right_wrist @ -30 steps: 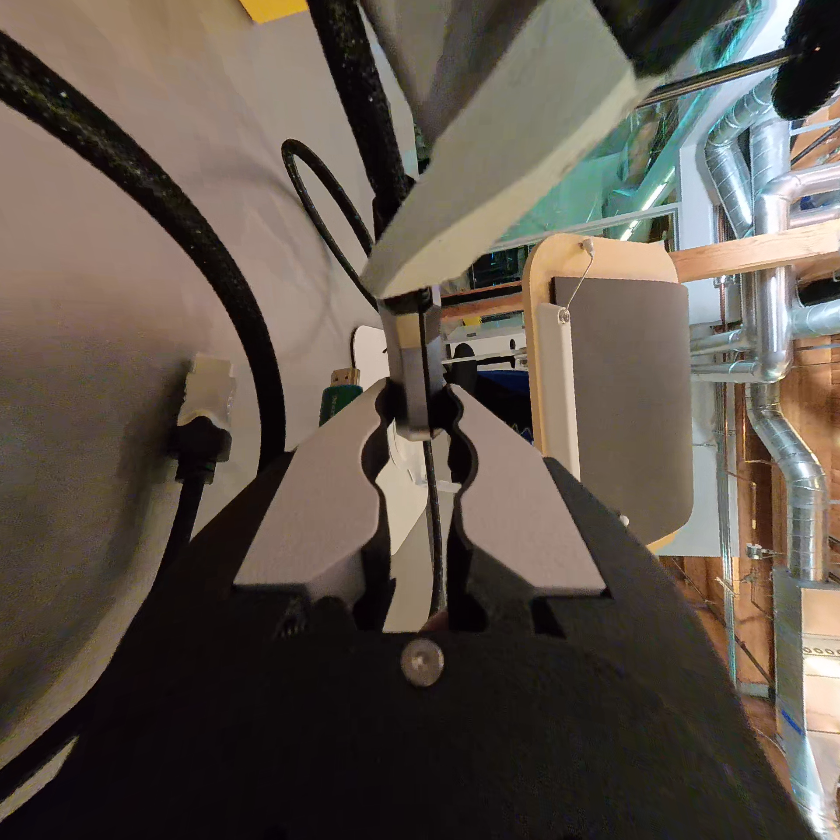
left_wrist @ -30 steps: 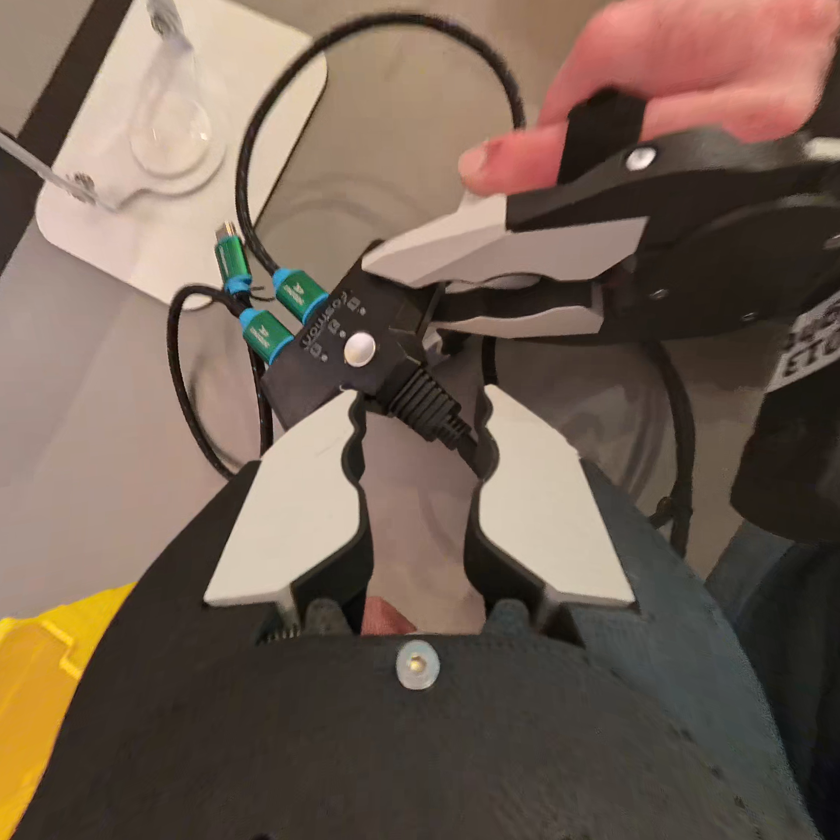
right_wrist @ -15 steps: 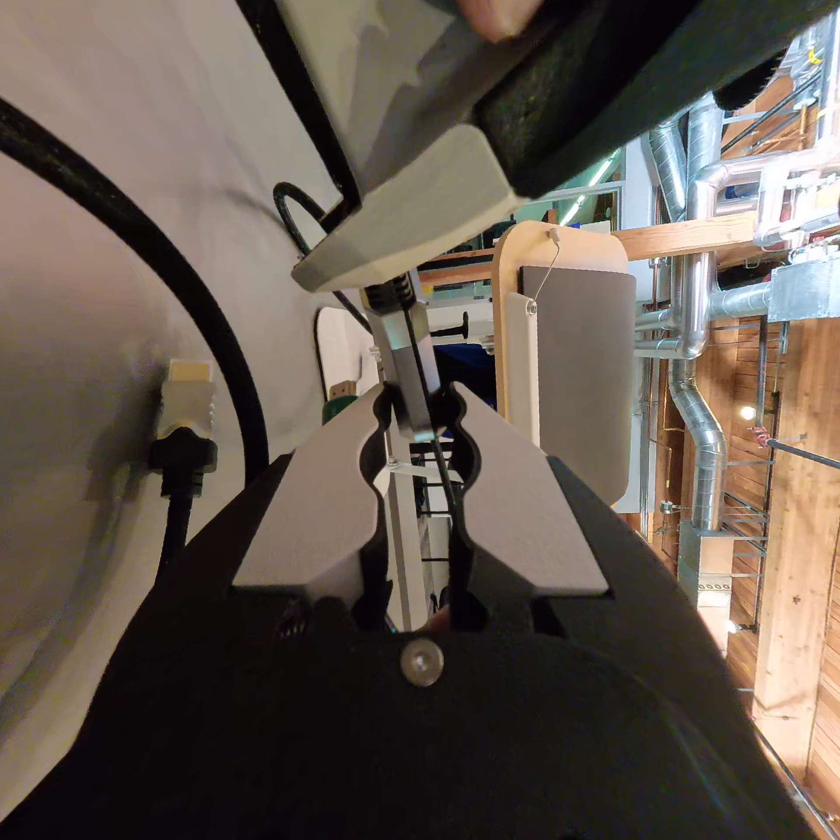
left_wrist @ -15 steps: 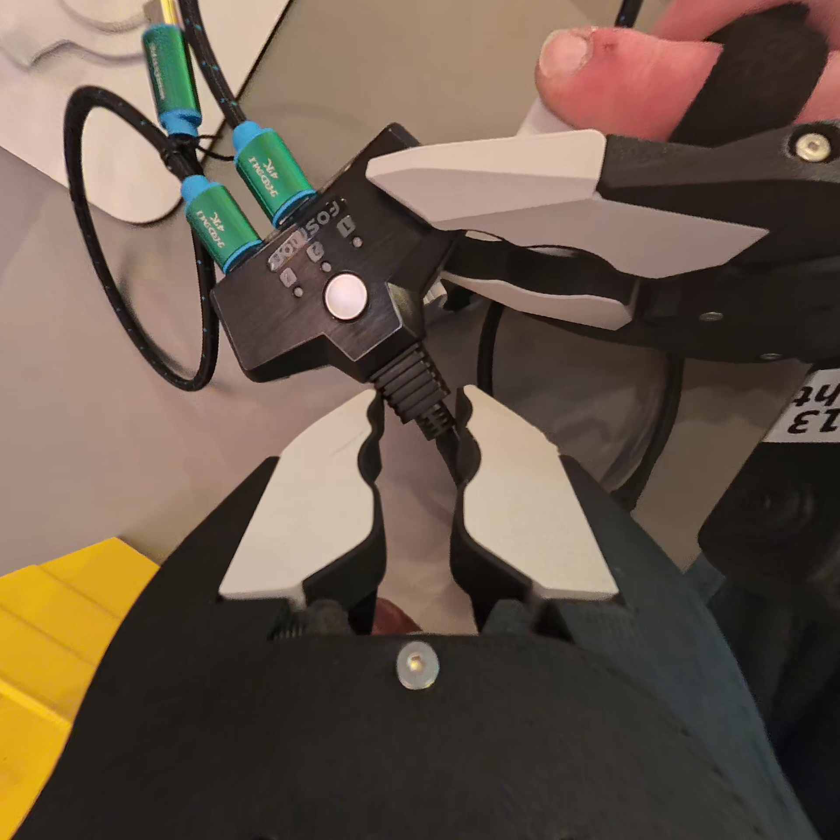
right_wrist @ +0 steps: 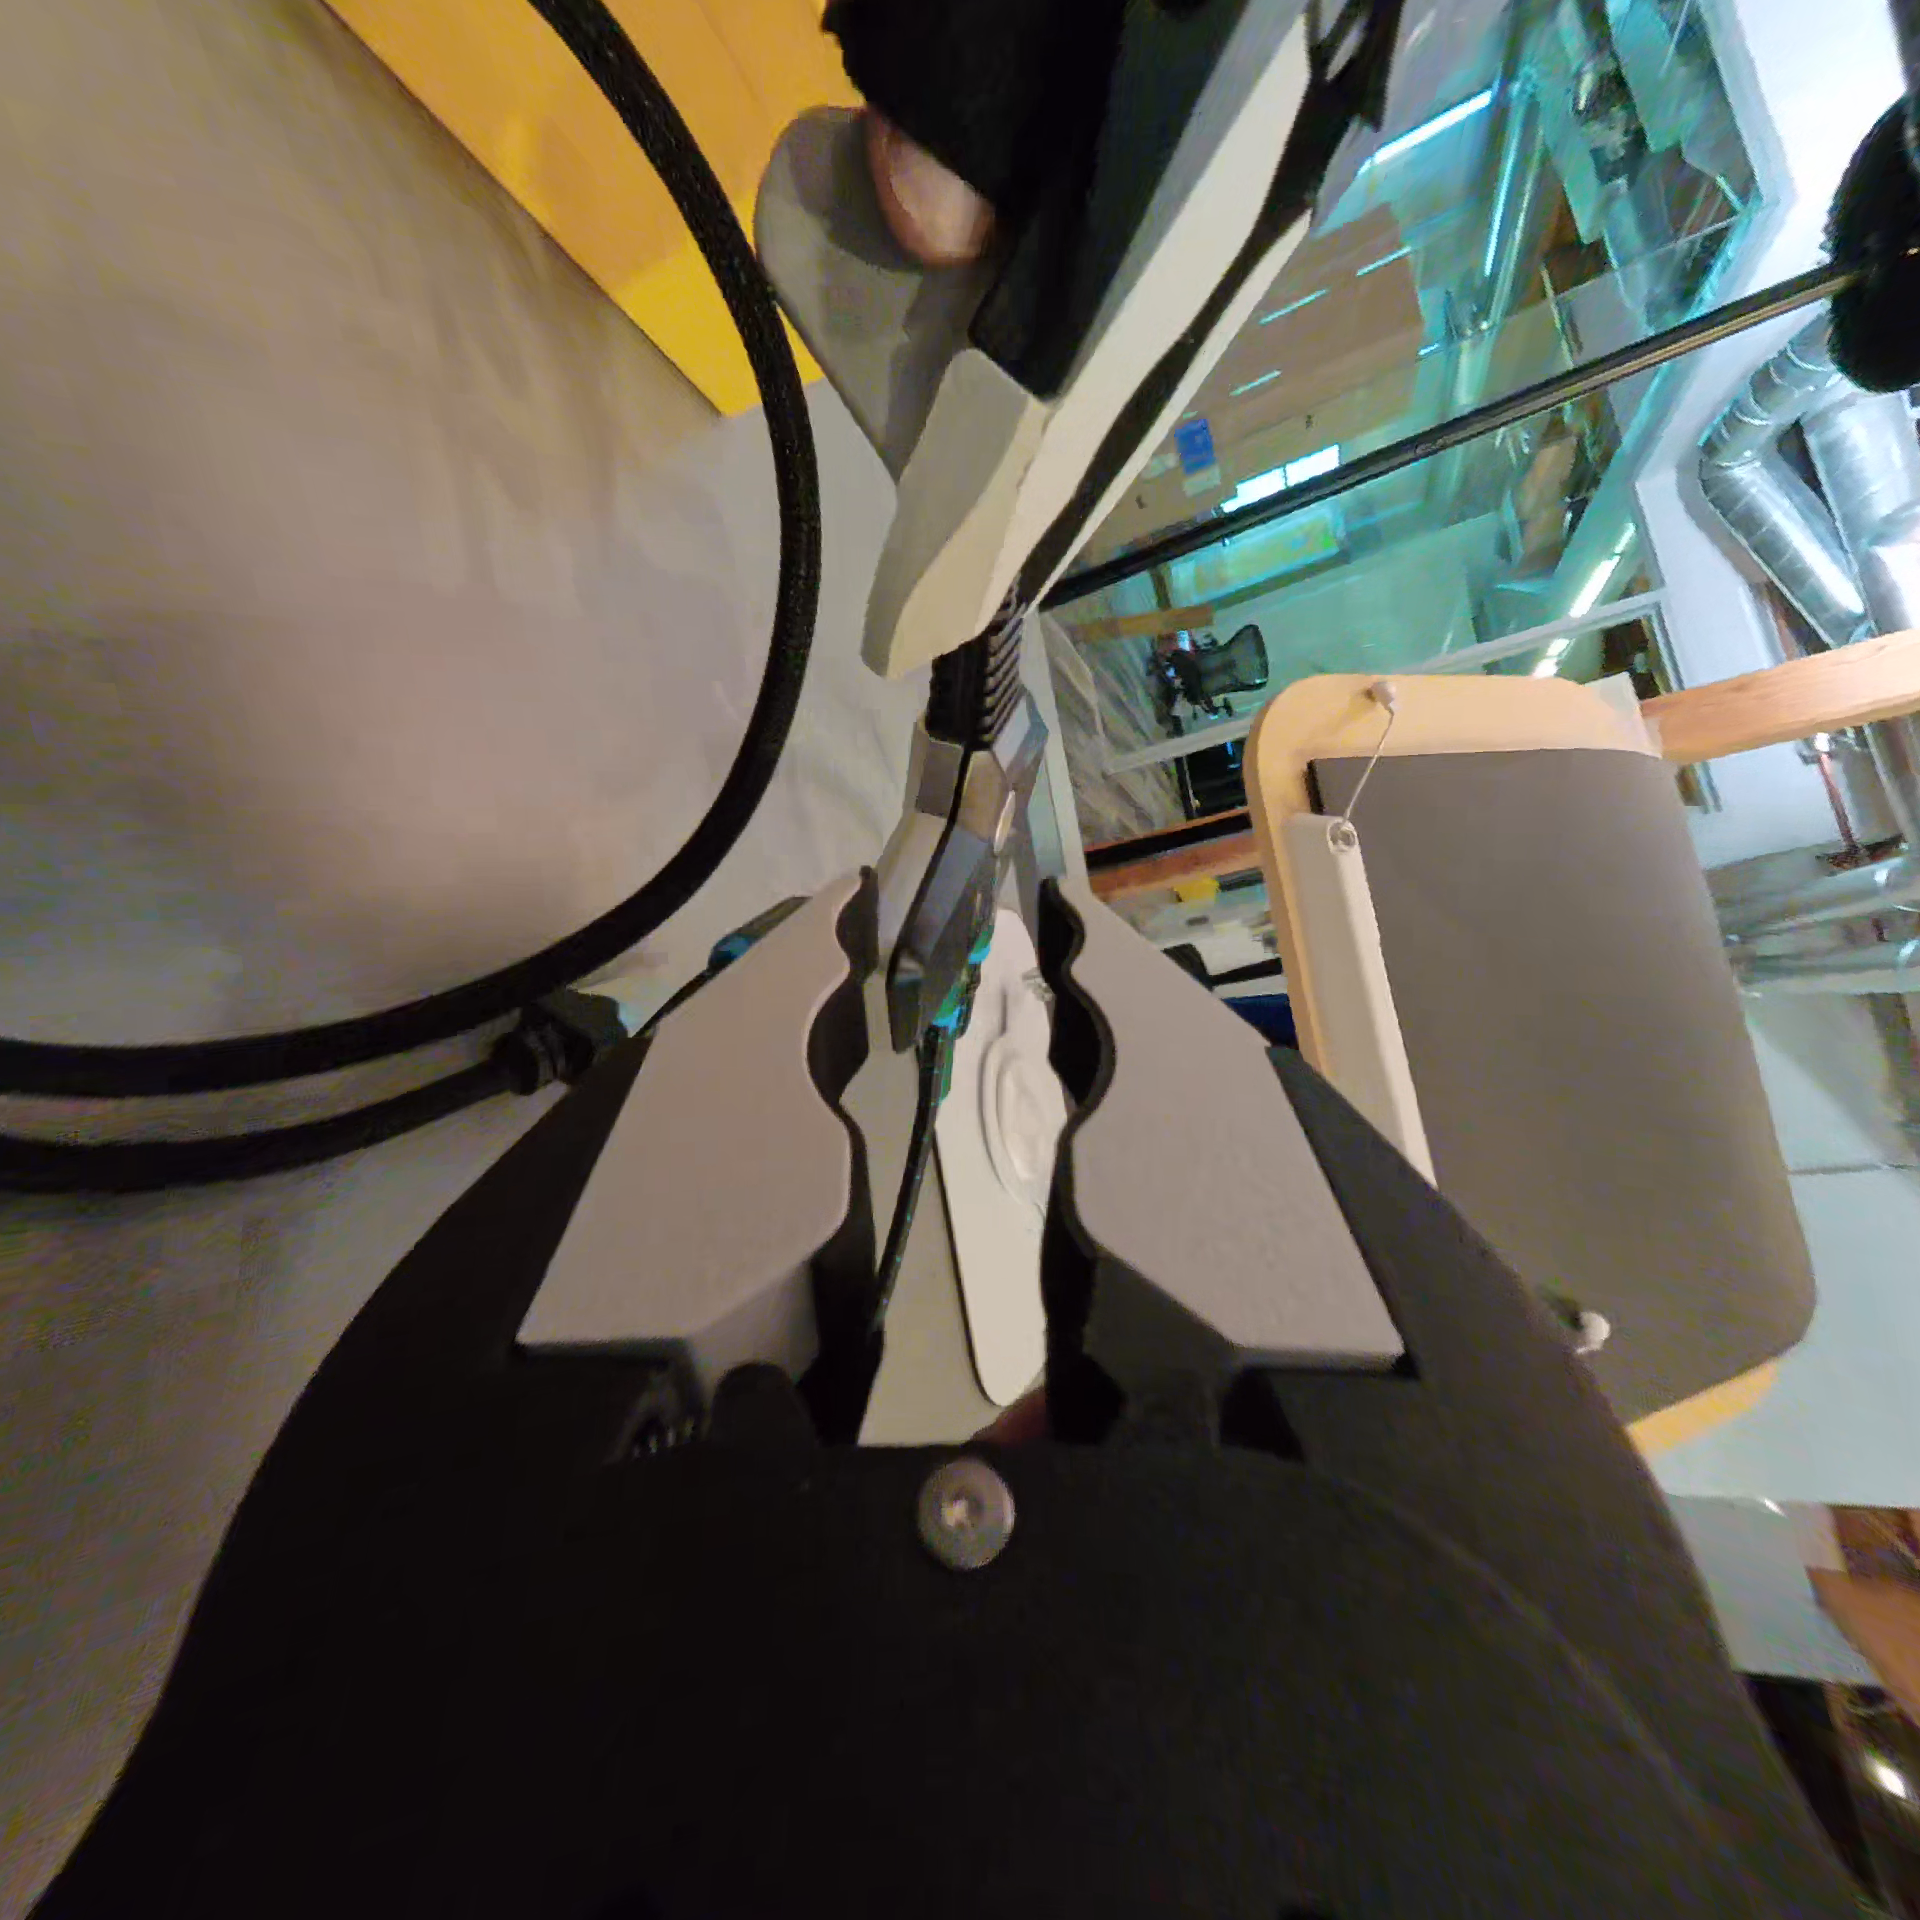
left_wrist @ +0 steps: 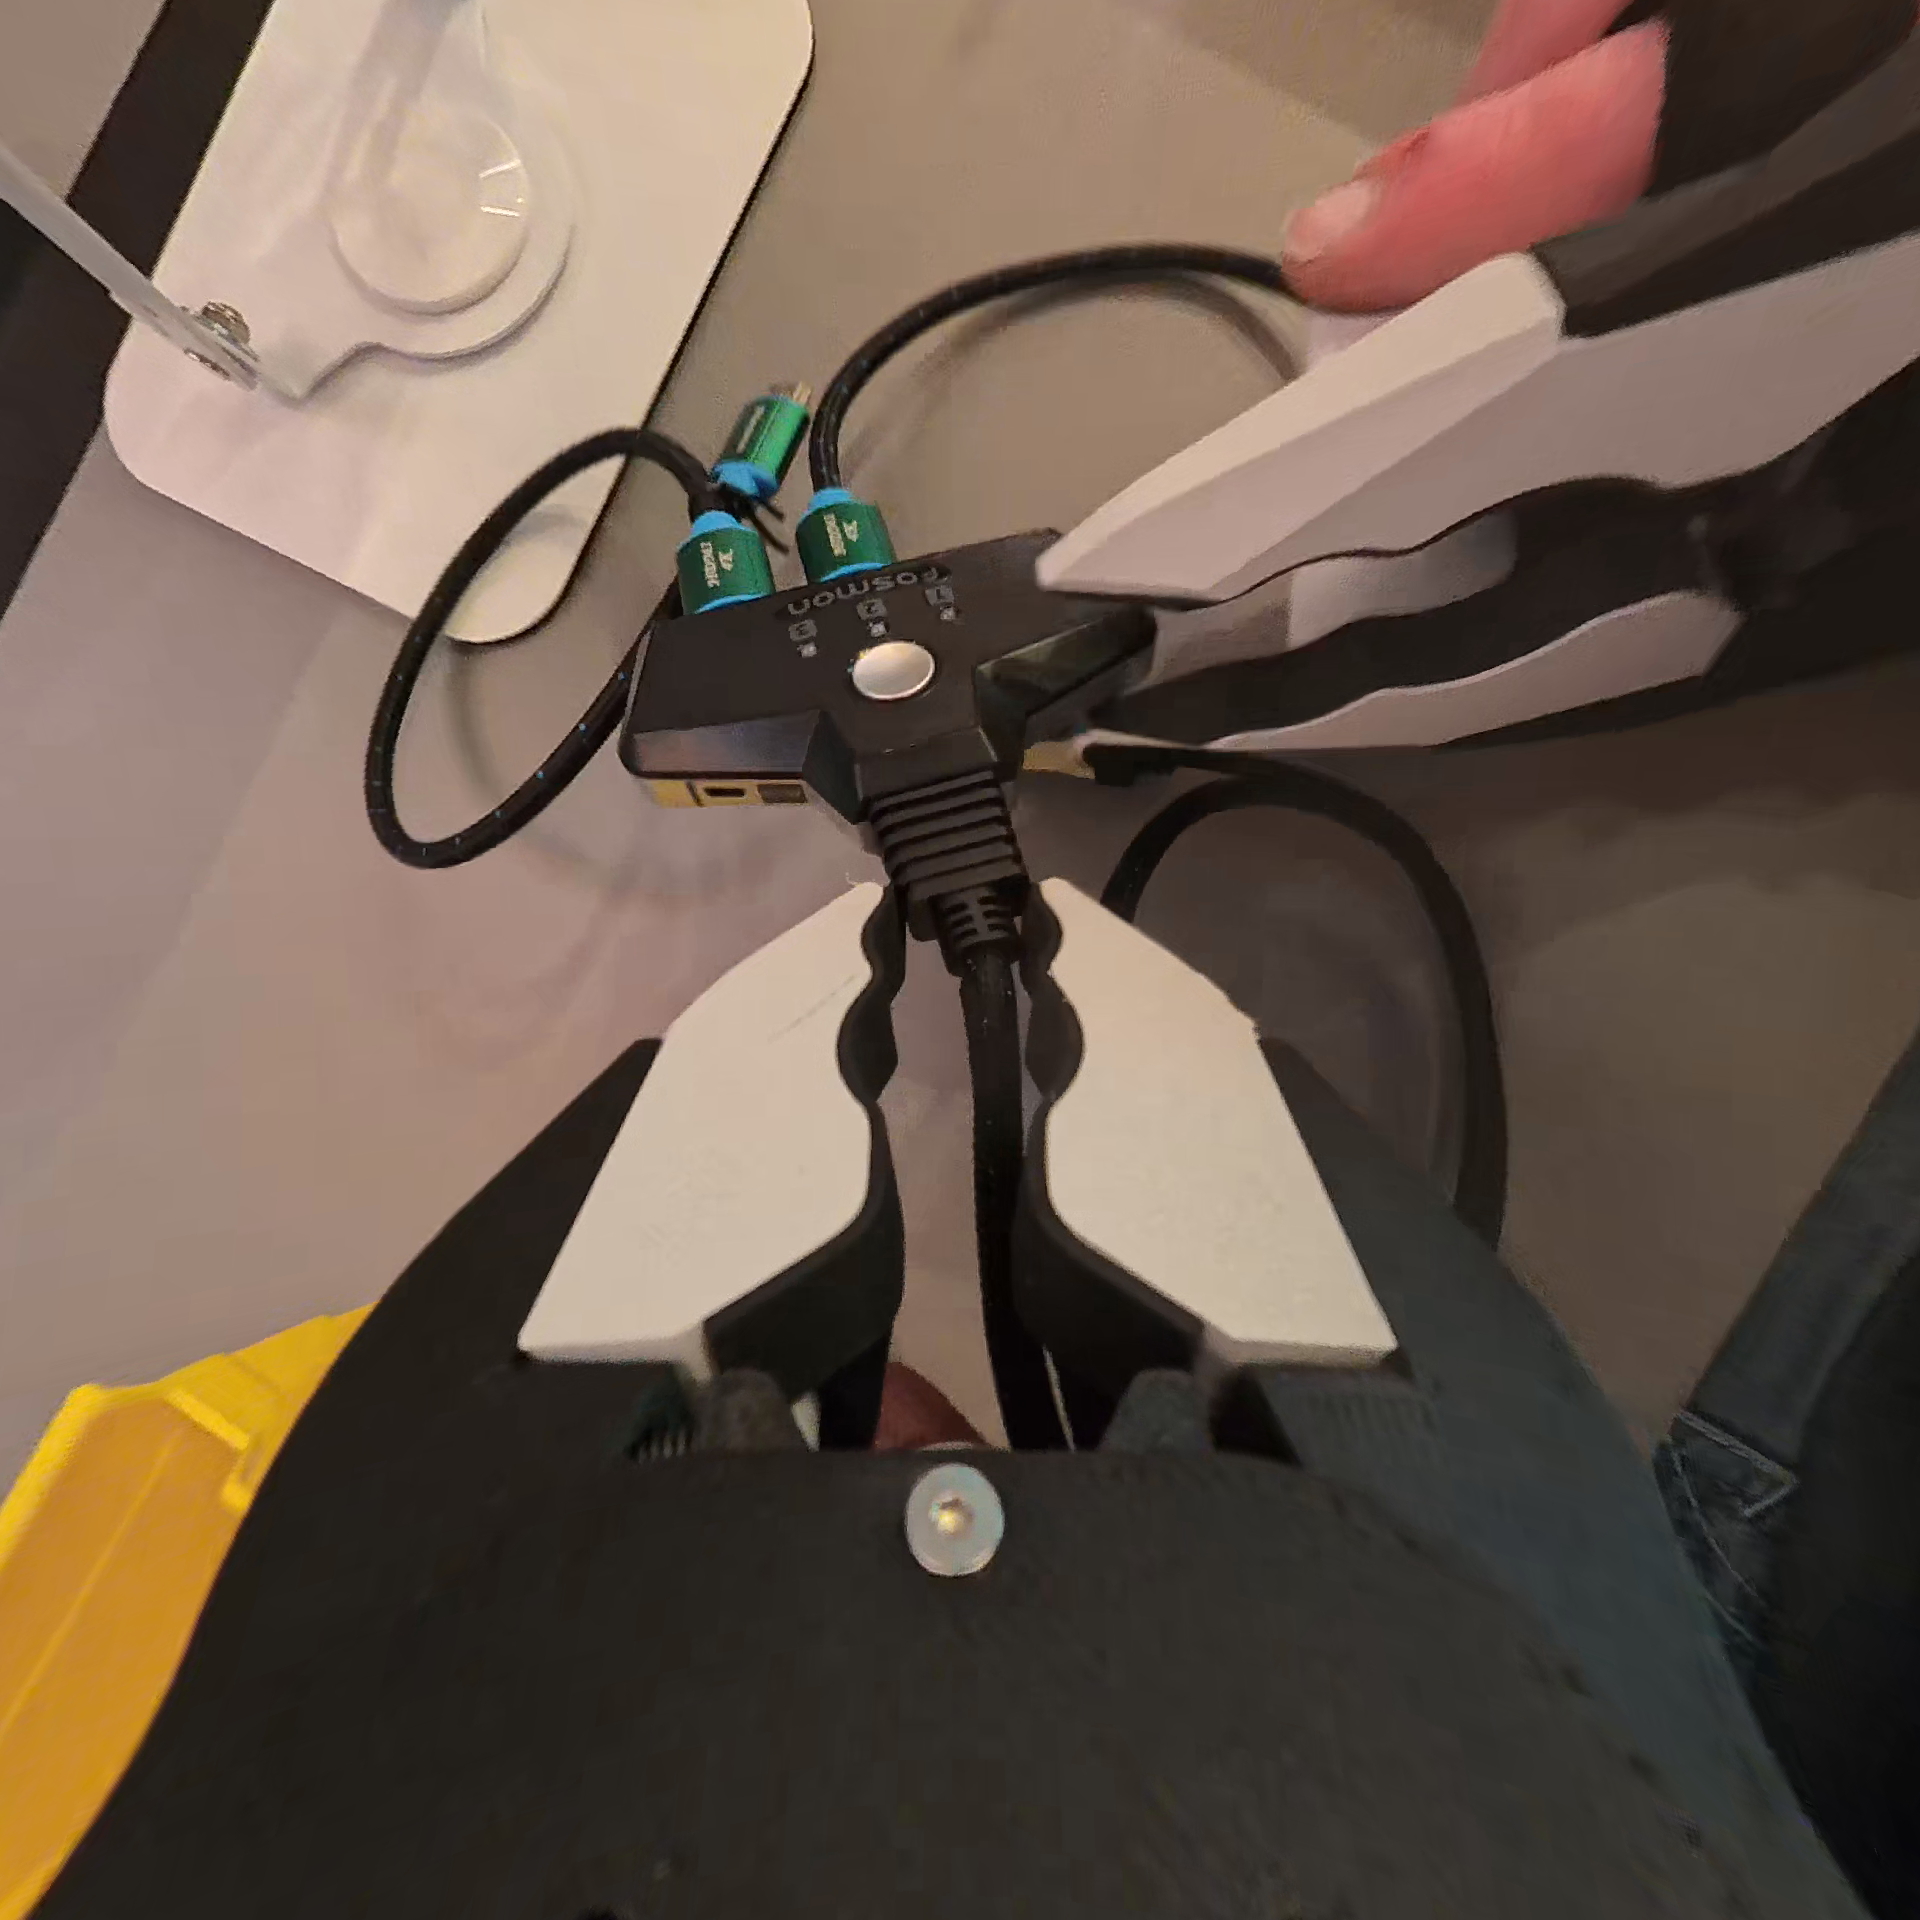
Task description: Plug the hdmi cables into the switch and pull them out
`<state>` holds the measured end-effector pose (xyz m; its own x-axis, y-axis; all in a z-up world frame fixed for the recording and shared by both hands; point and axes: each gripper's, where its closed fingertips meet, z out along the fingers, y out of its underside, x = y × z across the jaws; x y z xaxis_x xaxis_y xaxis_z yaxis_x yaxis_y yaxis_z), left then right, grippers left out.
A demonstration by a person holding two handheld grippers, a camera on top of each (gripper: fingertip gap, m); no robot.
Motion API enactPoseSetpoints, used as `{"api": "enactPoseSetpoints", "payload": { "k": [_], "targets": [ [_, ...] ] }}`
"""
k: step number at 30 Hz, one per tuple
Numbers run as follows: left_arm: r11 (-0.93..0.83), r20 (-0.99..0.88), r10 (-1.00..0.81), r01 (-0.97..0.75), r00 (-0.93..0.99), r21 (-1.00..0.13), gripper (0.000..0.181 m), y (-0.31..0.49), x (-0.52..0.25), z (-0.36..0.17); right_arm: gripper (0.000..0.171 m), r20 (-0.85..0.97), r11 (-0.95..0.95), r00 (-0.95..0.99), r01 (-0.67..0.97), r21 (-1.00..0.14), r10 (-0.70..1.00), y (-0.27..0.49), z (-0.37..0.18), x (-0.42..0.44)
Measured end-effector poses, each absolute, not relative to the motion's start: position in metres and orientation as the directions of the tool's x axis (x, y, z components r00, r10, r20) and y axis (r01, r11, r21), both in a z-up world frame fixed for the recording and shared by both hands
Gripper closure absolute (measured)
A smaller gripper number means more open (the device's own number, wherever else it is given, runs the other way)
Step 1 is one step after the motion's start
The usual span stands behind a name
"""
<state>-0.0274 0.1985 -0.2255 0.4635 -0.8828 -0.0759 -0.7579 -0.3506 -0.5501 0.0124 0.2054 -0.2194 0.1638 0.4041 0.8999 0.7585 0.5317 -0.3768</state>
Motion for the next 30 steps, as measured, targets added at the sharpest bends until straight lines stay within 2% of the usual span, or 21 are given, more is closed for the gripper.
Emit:
{"api": "enactPoseSetpoints", "payload": {
  "k": [3, 8, 13, 20, 25, 30],
  "targets": [
    [-0.300, -0.108, -0.901, -0.783, 0.420, -0.545, 0.160, 0.201, -0.031, -0.225, 0.147, 0.844, 0.520, 0.199, 0.710, -0.475, 0.499, 0.200, -0.219, 0.020],
    [-0.179, -0.193, -0.929, -0.839, 0.317, -0.514, 0.160, 0.205, -0.034, -0.222, 0.141, 0.713, 0.356, 0.276, 0.717, -0.599, 0.644, 0.219, -0.240, 0.042],
    [-0.032, -0.263, -0.947, -0.871, 0.183, -0.490, 0.160, 0.201, -0.031, -0.211, 0.142, 0.656, 0.316, 0.350, 0.665, -0.677, 0.669, 0.229, -0.235, 0.050],
    [0.156, -0.327, -0.945, -0.889, -0.008, -0.430, 0.161, 0.182, -0.024, -0.202, 0.140, 0.580, 0.292, 0.345, 0.611, -0.736, 0.738, 0.226, -0.237, 0.052],
    [0.248, -0.353, -0.931, -0.878, -0.099, -0.409, 0.161, 0.171, -0.019, -0.198, 0.141, 0.562, 0.305, 0.265, 0.625, -0.719, 0.783, 0.217, -0.252, 0.046],
    [0.327, -0.369, -0.910, -0.871, -0.187, -0.367, 0.161, 0.163, -0.014, -0.193, 0.153, 0.529, 0.307, 0.239, 0.596, -0.742, 0.814, 0.211, -0.253, 0.043]
  ]
}}
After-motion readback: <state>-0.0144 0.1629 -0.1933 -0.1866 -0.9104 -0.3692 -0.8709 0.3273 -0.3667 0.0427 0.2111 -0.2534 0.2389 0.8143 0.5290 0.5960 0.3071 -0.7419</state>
